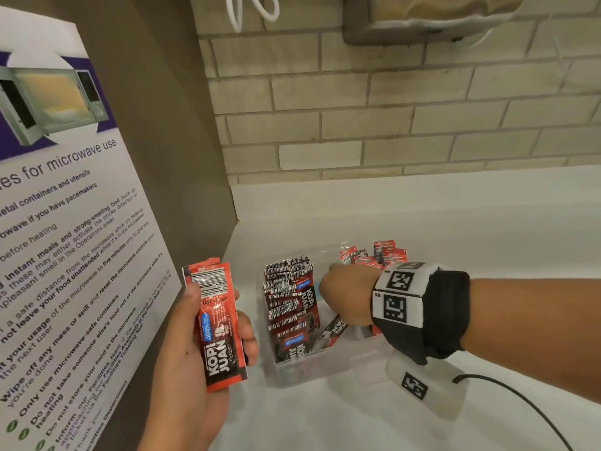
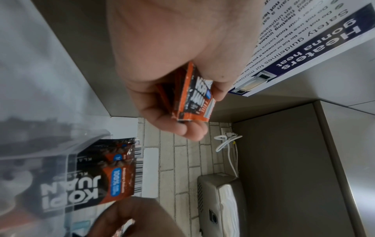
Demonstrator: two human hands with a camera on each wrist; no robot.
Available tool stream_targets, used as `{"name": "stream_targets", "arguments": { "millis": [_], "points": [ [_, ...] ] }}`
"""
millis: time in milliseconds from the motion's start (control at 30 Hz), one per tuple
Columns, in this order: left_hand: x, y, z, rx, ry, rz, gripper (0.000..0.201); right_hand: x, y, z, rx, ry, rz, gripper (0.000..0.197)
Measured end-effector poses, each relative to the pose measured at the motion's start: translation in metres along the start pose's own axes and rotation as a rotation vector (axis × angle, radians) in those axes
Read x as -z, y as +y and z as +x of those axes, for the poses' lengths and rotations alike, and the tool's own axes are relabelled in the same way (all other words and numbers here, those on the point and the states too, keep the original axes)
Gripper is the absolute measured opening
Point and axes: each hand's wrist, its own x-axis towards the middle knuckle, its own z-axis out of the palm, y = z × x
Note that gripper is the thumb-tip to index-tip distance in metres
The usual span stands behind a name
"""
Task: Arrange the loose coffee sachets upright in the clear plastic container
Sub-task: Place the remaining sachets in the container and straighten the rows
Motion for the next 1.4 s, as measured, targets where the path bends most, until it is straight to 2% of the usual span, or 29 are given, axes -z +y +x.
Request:
{"name": "stream_targets", "arguments": {
  "millis": [133,200,233,300,400,600,800,900,1033,1167,1267,1400],
  "points": [
    [-0.002,-0.001,0.000,0.019,-0.002,-0.008,0.045,0.012,0.007,-0.014,-0.055,0.181,0.075,0.024],
    [-0.002,0.000,0.000,0.023,0.000,-0.006,0.046,0.015,0.011,-0.017,-0.068,0.239,0.173,0.018],
    [-0.001,0.000,0.000,0.022,0.002,-0.002,0.046,0.018,0.014,-0.019,-0.042,0.248,0.247,0.016],
    [0.001,0.000,0.000,0.019,0.015,0.004,0.045,0.021,0.024,-0.021,0.023,0.255,0.413,0.025],
    [0.004,0.000,0.000,0.025,0.029,0.002,0.046,0.018,0.031,-0.022,0.063,0.335,0.545,0.025],
    [0.005,-0.002,0.000,0.034,0.032,0.027,0.046,-0.009,0.020,-0.005,0.033,0.418,0.662,0.034],
    [0.007,-0.002,0.000,0.035,0.050,0.038,0.047,-0.018,0.012,0.012,0.023,0.456,0.664,0.018],
    [0.008,-0.003,0.001,0.036,0.056,0.031,0.047,-0.017,0.010,0.017,0.008,0.477,0.697,0.020],
    [0.009,-0.004,0.002,0.030,0.054,0.031,0.057,-0.020,0.010,0.017,-0.035,0.451,0.853,0.036],
    [0.009,-0.007,0.001,0.037,0.050,0.002,0.047,-0.026,0.009,0.016,-0.107,0.391,0.964,0.047],
    [0.009,-0.009,0.002,0.037,0.066,0.001,0.045,-0.029,0.008,0.015,-0.166,0.292,0.958,0.050],
    [0.012,-0.008,0.002,0.026,0.087,0.020,0.047,-0.027,0.010,0.012,-0.162,0.154,0.854,0.053]
  ]
}}
